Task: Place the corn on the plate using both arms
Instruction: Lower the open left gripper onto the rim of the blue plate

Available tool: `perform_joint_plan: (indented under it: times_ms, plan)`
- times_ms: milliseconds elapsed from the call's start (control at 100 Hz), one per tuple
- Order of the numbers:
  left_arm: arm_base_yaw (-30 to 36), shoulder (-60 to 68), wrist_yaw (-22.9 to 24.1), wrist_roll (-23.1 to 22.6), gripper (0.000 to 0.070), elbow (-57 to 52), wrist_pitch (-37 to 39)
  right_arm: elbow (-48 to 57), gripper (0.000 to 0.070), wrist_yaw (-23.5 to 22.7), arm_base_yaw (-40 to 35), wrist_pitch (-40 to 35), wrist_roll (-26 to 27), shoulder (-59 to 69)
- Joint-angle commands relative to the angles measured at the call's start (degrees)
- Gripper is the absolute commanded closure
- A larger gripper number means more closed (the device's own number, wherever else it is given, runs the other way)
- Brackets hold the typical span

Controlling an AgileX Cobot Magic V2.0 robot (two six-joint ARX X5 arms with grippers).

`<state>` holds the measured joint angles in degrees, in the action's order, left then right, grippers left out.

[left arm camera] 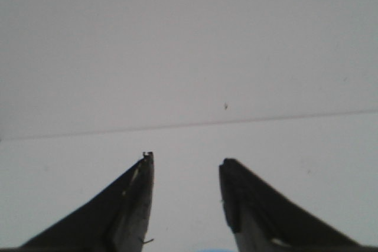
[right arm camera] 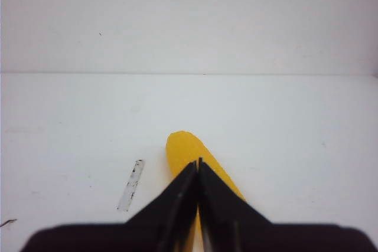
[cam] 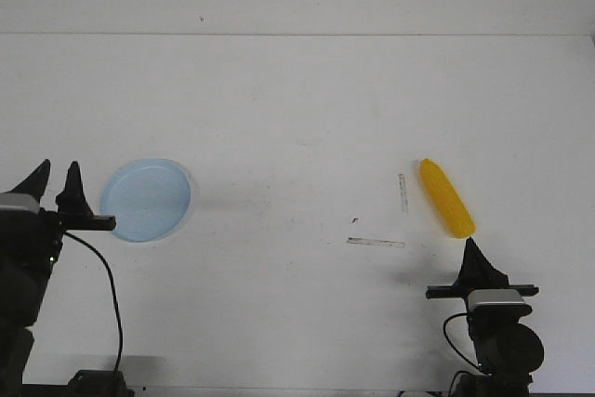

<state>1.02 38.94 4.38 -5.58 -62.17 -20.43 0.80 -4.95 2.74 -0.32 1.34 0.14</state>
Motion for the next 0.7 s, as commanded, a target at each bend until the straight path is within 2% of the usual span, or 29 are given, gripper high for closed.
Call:
perform_joint_plan:
  times_ms: [0, 100, 260, 380, 590, 690]
  plan:
    - [-1.33, 2.78, 0.33, -1.25, 0.0356, -1.77, -1.64, -0.07, 0.0699, 0.02, 0.07, 0.90, 0.59, -0.09]
    - [-4.13, 5.70, 0.33, -1.25, 0.0263, -1.95, -3.65, -0.07, 0.0699, 0.00, 0.07, 0.90, 0.59, -0.09]
    - [-9.16, 11.43, 0.28, 1.99, 0.0000, -1.95, -6.84, -0.07, 0.0699, 0.02, 0.07, 0.90, 0.59, -0.09]
    - [-12.55, 16.15, -1.44, 2.73, 0.0000, -1.95, -6.47, -0.07, 0.0699, 0.02, 0.07, 0.90, 0.59, -0.09]
    - [-17.18, 26.62, -15.52, 6.80, 0.0000, -1.95, -7.45, -0.07, 0.0699, 0.02, 0.07, 0.90, 0.59, -0.09]
    - [-18.45, 31.82, -16.24, 6.78, 0.0000, -1.95, -8.63, -0.07, 0.0699, 0.00, 0.07, 0.90, 0.59, -0.09]
